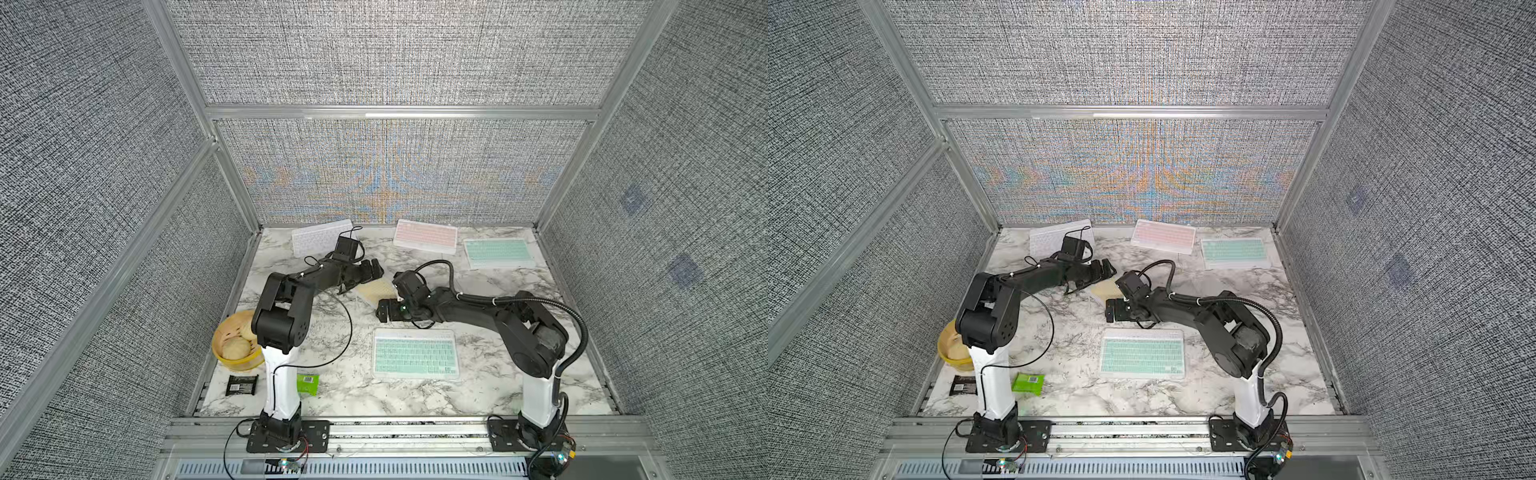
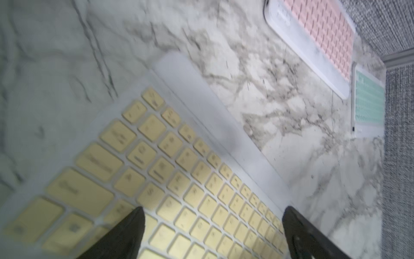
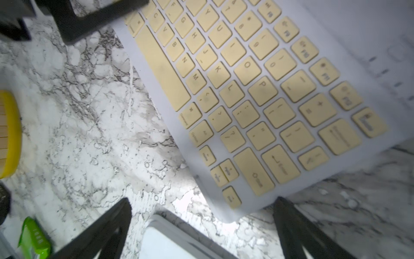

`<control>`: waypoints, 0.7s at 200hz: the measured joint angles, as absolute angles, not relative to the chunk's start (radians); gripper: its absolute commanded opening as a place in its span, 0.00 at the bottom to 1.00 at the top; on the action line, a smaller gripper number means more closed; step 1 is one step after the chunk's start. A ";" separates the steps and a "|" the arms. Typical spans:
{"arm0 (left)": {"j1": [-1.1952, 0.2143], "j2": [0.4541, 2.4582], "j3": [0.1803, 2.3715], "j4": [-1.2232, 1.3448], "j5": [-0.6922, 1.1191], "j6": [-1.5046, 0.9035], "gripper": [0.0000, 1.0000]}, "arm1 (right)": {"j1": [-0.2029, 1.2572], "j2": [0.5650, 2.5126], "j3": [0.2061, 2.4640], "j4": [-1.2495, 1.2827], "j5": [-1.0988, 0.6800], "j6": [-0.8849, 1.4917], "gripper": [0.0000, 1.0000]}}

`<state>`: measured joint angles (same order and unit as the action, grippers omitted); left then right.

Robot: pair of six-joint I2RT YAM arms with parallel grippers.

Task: Stack the numeric keypads
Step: Adjust the numeric keypad at the center of the board.

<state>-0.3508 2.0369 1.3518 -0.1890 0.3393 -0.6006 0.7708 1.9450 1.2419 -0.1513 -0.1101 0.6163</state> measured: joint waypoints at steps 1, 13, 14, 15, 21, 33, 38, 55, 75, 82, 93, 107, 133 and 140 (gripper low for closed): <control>-0.351 2.033 1.351 -0.195 0.341 -0.600 0.97 | 0.770 1.942 1.241 -0.151 -0.110 0.615 0.99; -0.349 2.001 1.343 -0.237 0.342 -0.596 0.97 | 0.758 1.912 1.228 -0.152 -0.112 0.606 0.99; -0.349 1.996 1.342 -0.241 0.342 -0.595 0.97 | 0.757 1.909 1.227 -0.152 -0.112 0.605 0.99; -0.348 1.993 1.341 -0.243 0.341 -0.595 0.97 | 0.755 1.904 1.225 -0.152 -0.111 0.604 0.99; -0.345 1.972 1.337 -0.258 0.340 -0.592 0.97 | 0.744 1.884 1.219 -0.152 -0.107 0.599 0.99; -0.340 1.927 1.327 -0.273 0.334 -0.589 0.97 | 0.719 1.843 1.206 -0.150 -0.088 0.588 0.99; -0.339 1.911 1.321 -0.273 0.329 -0.585 0.97 | 0.706 1.827 1.200 -0.150 -0.083 0.582 0.99; -0.337 1.869 1.296 -0.289 0.302 -0.583 0.97 | 0.665 1.794 1.196 -0.153 -0.064 0.561 0.99; -0.336 1.841 1.254 -0.314 0.262 -0.591 0.97 | 0.617 1.797 1.212 -0.165 -0.054 0.535 0.99; -0.336 1.834 1.237 -0.318 0.248 -0.604 0.97 | 0.601 1.810 1.226 -0.174 -0.054 0.525 0.99; -0.332 1.821 1.206 -0.320 0.216 -0.613 0.97 | 0.580 1.837 1.257 -0.181 -0.055 0.506 0.99; -0.329 1.802 1.161 -0.323 0.192 -0.644 0.97 | 0.566 1.882 1.301 -0.184 -0.068 0.483 0.99; -0.329 1.782 1.079 -0.294 0.161 -0.702 0.98 | 0.556 1.993 1.404 -0.188 -0.099 0.439 0.99; -0.329 1.786 1.065 -0.284 0.160 -0.717 0.98 | 0.552 2.024 1.430 -0.189 -0.112 0.429 0.99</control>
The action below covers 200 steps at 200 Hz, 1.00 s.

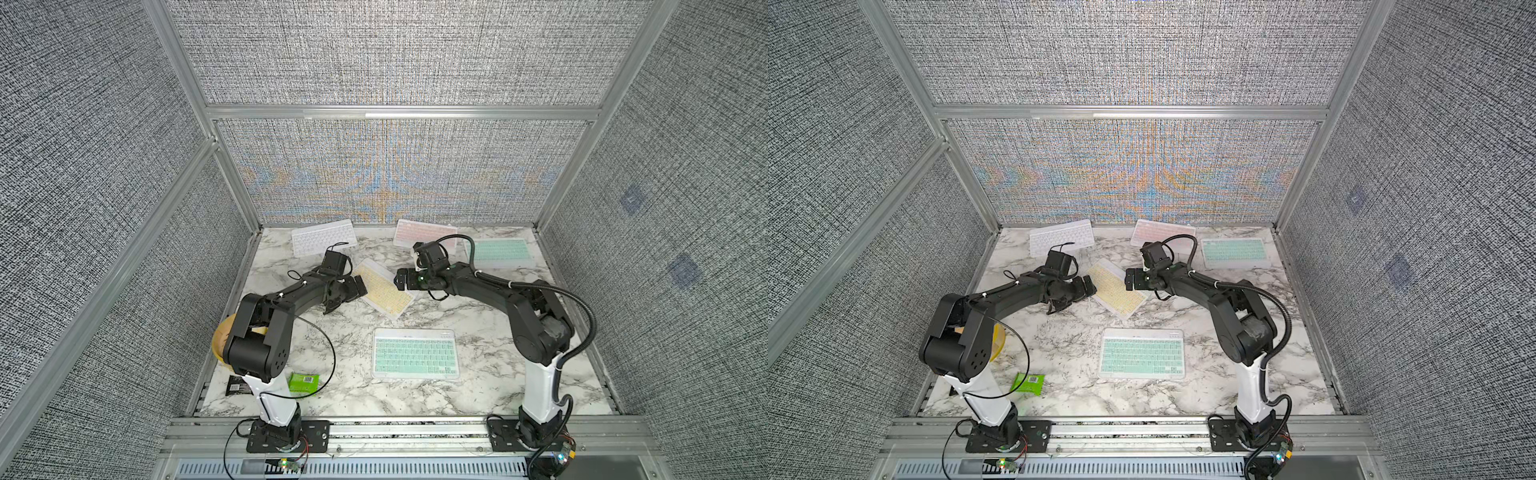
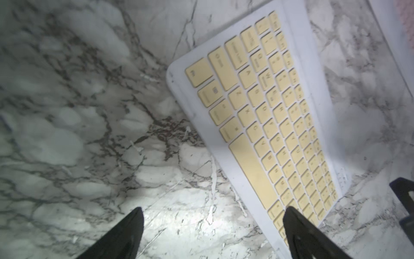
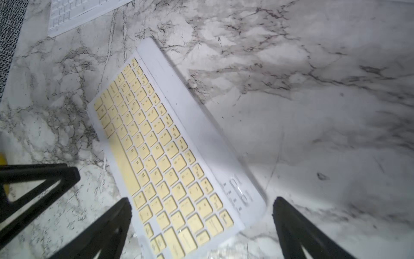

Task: Stack the numeric keypads
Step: Adjust the numeric keypad at the center of the board.

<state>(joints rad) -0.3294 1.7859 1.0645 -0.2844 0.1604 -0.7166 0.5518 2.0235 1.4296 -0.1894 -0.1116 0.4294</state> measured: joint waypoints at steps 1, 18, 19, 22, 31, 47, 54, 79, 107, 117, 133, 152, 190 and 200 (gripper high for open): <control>-0.329 1.787 1.063 -0.284 0.160 -0.718 0.98 | 0.551 2.027 1.432 -0.189 -0.112 0.429 0.99; -0.329 1.806 1.055 -0.253 0.160 -0.744 0.98 | 0.543 2.082 1.477 -0.190 -0.122 0.419 0.99; -0.329 1.808 1.055 -0.248 0.160 -0.747 0.98 | 0.543 2.086 1.480 -0.190 -0.123 0.418 0.99; -0.329 1.813 1.056 -0.238 0.161 -0.752 0.98 | 0.543 2.094 1.486 -0.190 -0.127 0.417 0.99; -0.329 1.829 1.065 -0.207 0.161 -0.761 0.98 | 0.541 2.116 1.501 -0.190 -0.138 0.416 0.99; -0.329 1.868 1.096 -0.156 0.165 -0.771 0.98 | 0.540 2.143 1.509 -0.191 -0.153 0.414 0.99; -0.329 1.890 1.117 -0.141 0.169 -0.773 0.98 | 0.543 2.148 1.502 -0.187 -0.156 0.404 0.99; -0.329 1.983 1.221 -0.107 0.187 -0.773 0.97 | 0.554 2.136 1.460 -0.139 -0.168 0.406 0.99; -0.327 2.084 1.344 -0.072 0.239 -0.751 0.96 | 0.591 2.094 1.357 -0.036 -0.184 0.433 0.99; -0.327 2.108 1.375 -0.067 0.262 -0.739 0.96 | 0.613 2.083 1.328 -0.002 -0.197 0.447 0.99; -0.327 2.134 1.415 -0.068 0.300 -0.719 0.96 | 0.657 2.080 1.309 0.041 -0.209 0.477 0.99; -0.324 2.152 1.451 -0.069 0.323 -0.692 0.95 | 0.713 2.083 1.316 0.054 -0.219 0.511 0.99; -0.328 2.047 1.419 -0.121 0.419 -0.645 0.95 | 0.773 2.063 1.349 -0.024 -0.282 0.537 0.99; -0.317 1.984 1.388 -0.132 0.407 -0.627 0.96 | 0.770 2.040 1.354 -0.057 -0.263 0.526 0.99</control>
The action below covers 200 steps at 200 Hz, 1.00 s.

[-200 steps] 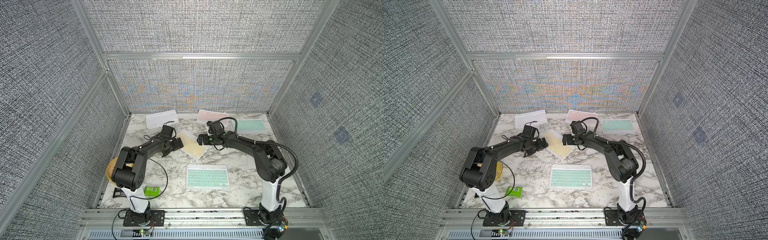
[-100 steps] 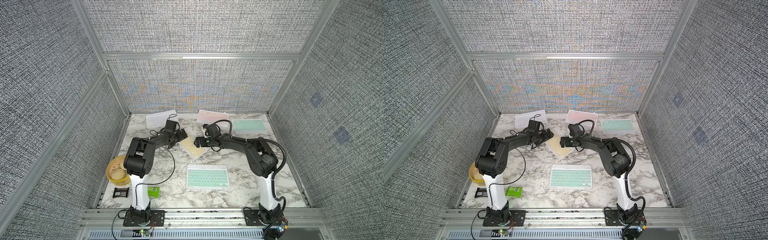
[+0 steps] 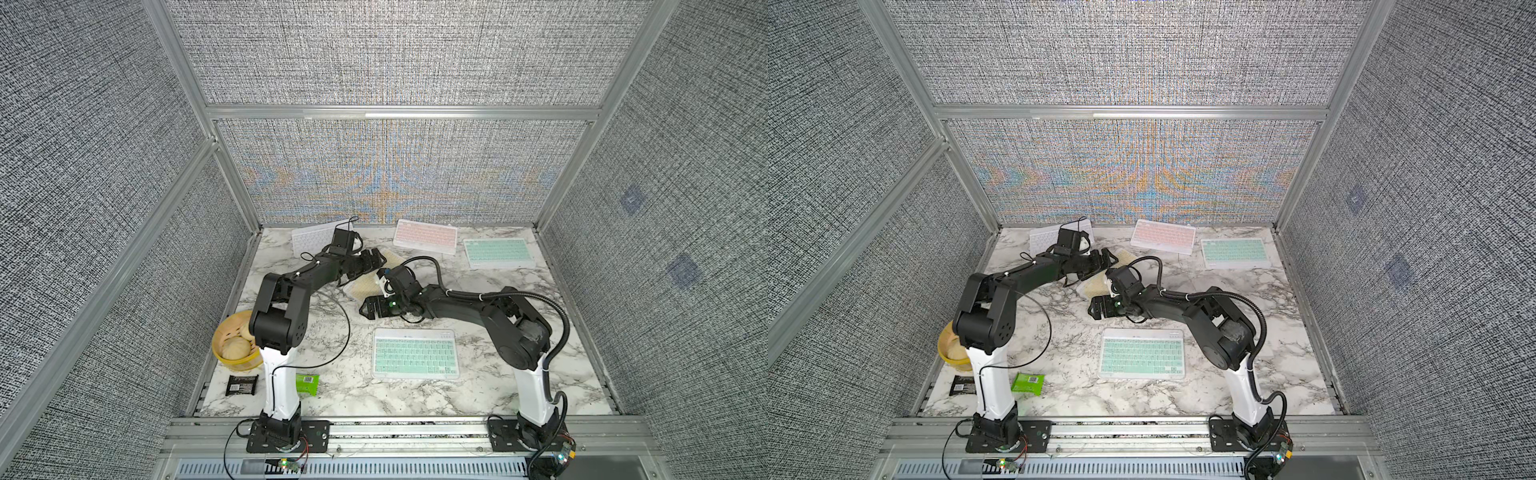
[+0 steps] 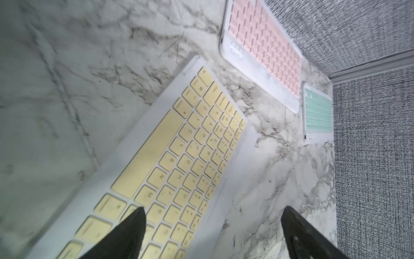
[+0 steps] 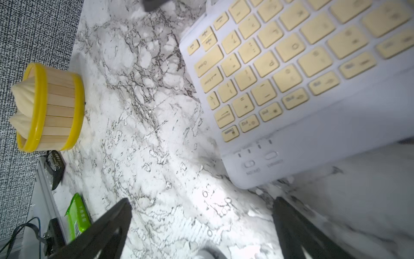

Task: Stack the numeric keypads
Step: Adjust the numeric keypad at the center of the board.

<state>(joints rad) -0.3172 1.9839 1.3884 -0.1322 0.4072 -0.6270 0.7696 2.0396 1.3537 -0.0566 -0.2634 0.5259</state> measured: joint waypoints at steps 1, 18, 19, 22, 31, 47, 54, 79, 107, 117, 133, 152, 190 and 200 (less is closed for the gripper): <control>-0.316 1.979 1.386 -0.133 0.404 -0.626 0.96 | 0.768 2.036 1.354 -0.061 -0.260 0.523 0.99; -0.290 1.871 1.327 -0.143 0.358 -0.613 0.97 | 0.748 2.003 1.378 -0.104 -0.211 0.487 0.99; -0.290 1.867 1.325 -0.144 0.356 -0.613 0.97 | 0.747 2.002 1.379 -0.105 -0.210 0.486 0.99; -0.286 1.850 1.314 -0.148 0.341 -0.613 0.97 | 0.742 1.999 1.387 -0.113 -0.201 0.477 0.99; -0.280 1.814 1.285 -0.165 0.311 -0.614 0.97 | 0.725 1.998 1.409 -0.131 -0.182 0.456 0.99; -0.279 1.769 1.217 -0.188 0.279 -0.633 0.97 | 0.686 2.018 1.452 -0.160 -0.147 0.419 0.99; -0.279 1.753 1.180 -0.191 0.273 -0.645 0.96 | 0.669 2.033 1.473 -0.168 -0.134 0.403 0.99; -0.280 1.706 1.039 -0.171 0.263 -0.720 0.97 | 0.603 2.105 1.560 -0.186 -0.133 0.351 0.99; -0.280 1.668 0.902 -0.101 0.264 -0.817 0.96 | 0.538 2.168 1.626 -0.150 -0.167 0.310 0.99; -0.280 1.666 0.876 -0.075 0.265 -0.843 0.97 | 0.524 2.187 1.643 -0.130 -0.181 0.300 0.99; -0.280 1.671 0.846 -0.030 0.268 -0.884 0.96 | 0.508 2.223 1.681 -0.099 -0.201 0.284 0.99; -0.281 1.691 0.828 0.034 0.282 -0.922 0.96 | 0.488 2.273 1.729 -0.069 -0.219 0.274 0.99; -0.287 1.747 0.828 0.175 0.315 -0.971 0.96 | 0.439 2.363 1.798 -0.041 -0.248 0.292 0.99; -0.289 1.760 0.831 0.198 0.316 -0.978 0.96 | 0.423 2.377 1.810 -0.034 -0.256 0.318 0.99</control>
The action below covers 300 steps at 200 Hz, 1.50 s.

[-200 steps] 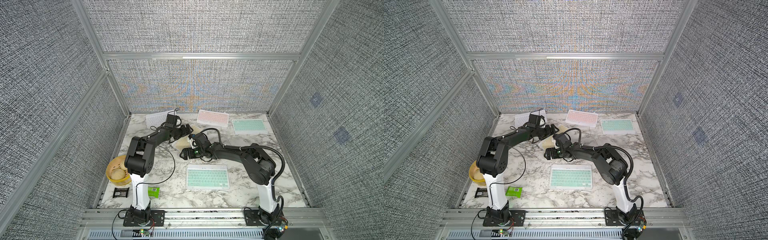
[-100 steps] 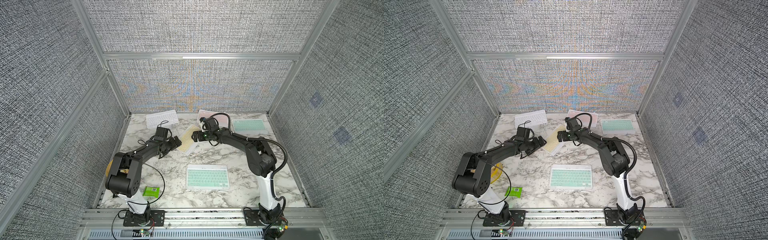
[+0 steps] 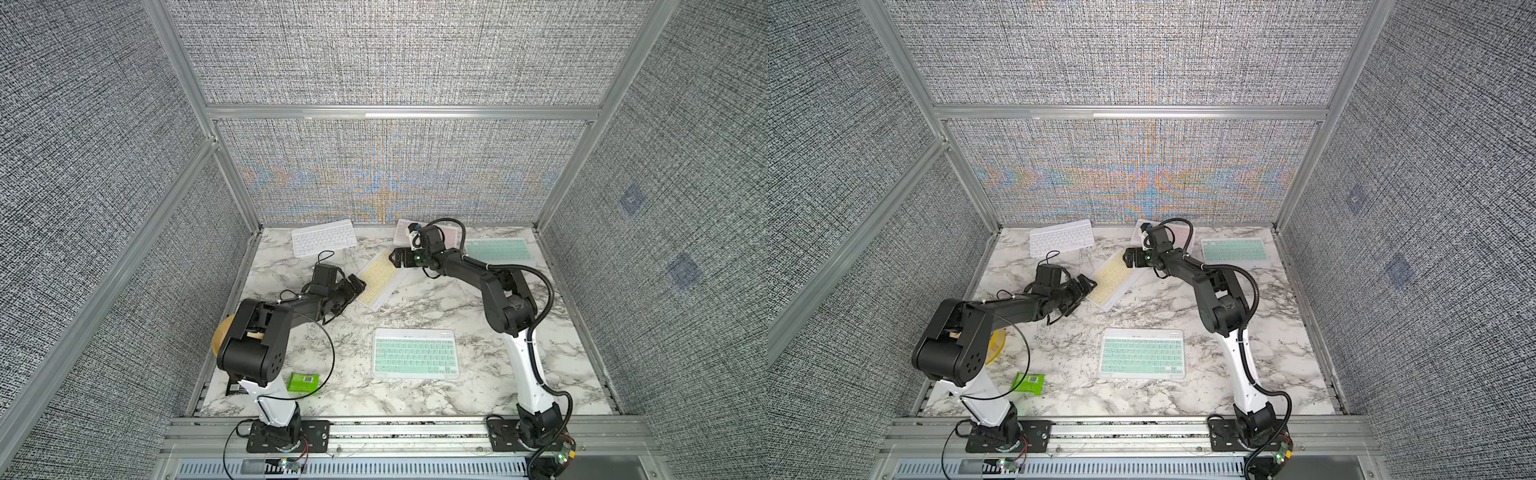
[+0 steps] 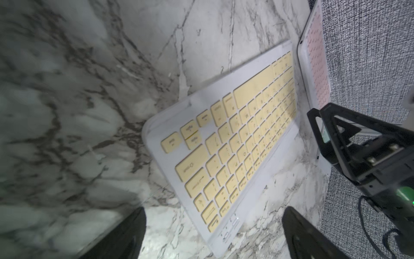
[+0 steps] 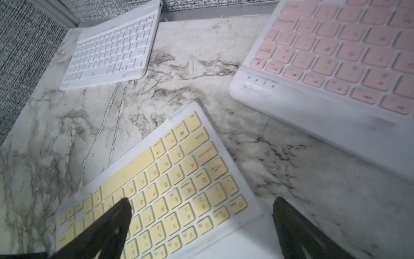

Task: Stack the numeric keypads
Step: Adjust the numeric keypad at the center of the board.

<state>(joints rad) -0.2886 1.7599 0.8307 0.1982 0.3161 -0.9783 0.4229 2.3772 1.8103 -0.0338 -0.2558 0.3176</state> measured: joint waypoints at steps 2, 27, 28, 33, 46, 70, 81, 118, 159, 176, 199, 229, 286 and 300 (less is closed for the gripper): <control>-0.289 1.763 0.832 0.204 0.317 -0.980 0.96 | 0.421 2.378 1.812 -0.034 -0.257 0.321 0.99; -0.294 1.791 0.847 0.242 0.318 -0.996 0.96 | 0.406 2.410 1.875 -0.072 -0.257 0.361 0.99; -0.294 1.792 0.848 0.243 0.318 -0.996 0.96 | 0.406 2.411 1.878 -0.074 -0.258 0.361 0.99; -0.294 1.796 0.852 0.245 0.318 -0.999 0.96 | 0.408 2.420 1.897 -0.087 -0.268 0.363 0.99; -0.294 1.806 0.866 0.243 0.316 -1.002 0.96 | 0.414 2.440 1.932 -0.117 -0.300 0.374 0.99; -0.294 1.829 0.911 0.205 0.312 -1.002 0.96 | 0.428 2.449 1.914 -0.125 -0.344 0.388 0.99; -0.294 1.843 0.941 0.179 0.301 -0.992 0.96 | 0.436 2.432 1.879 -0.109 -0.345 0.391 0.99; -0.289 1.884 1.025 0.099 0.211 -0.925 0.96 | 0.471 2.352 1.722 -0.026 -0.316 0.402 0.99; -0.291 1.889 1.010 0.125 0.176 -0.876 0.96 | 0.497 2.178 1.413 0.113 -0.287 0.479 0.99; -0.307 1.894 1.000 0.154 0.175 -0.858 0.95 | 0.499 2.118 1.304 0.175 -0.285 0.519 0.99; -0.334 1.901 0.995 0.195 0.170 -0.823 0.95 | 0.499 2.051 1.186 0.234 -0.256 0.555 0.99; -0.338 1.853 0.966 0.149 0.207 -0.798 0.95 | 0.495 1.998 1.118 0.245 -0.245 0.582 0.99; -0.323 1.773 0.958 -0.081 0.249 -0.724 0.96 | 0.482 1.985 1.154 0.127 -0.271 0.607 0.99; -0.323 1.784 0.959 -0.071 0.265 -0.707 0.96 | 0.482 1.991 1.160 0.121 -0.274 0.611 0.99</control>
<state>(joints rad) -0.3229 1.7836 0.9592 -0.0711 0.2653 -0.7071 0.4824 1.9911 1.1599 0.1215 -0.2741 0.6113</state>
